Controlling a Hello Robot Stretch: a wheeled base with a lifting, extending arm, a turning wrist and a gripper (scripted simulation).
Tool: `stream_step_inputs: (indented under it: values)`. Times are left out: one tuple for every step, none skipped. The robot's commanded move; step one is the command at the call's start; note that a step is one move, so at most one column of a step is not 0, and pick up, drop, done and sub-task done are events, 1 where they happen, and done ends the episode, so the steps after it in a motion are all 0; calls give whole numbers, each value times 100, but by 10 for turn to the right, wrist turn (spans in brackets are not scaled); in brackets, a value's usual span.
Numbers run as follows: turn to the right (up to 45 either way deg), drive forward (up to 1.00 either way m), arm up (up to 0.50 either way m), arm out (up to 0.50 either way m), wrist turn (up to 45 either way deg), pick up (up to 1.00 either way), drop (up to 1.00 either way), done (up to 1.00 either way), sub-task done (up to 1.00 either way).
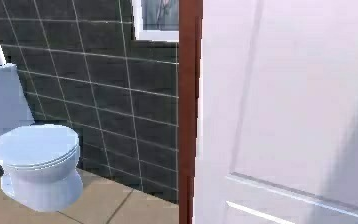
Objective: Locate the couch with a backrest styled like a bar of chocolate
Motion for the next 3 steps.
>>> stream_step_inputs:
  values:
    - [450, 0, 0, 0, 0, 0, 0, 0, 0]
    - [450, 0, 0, 0, 0, 0, 0, 0, 0]
    - [210, 0, 0, 0, 0, 0, 0, 0, 0]
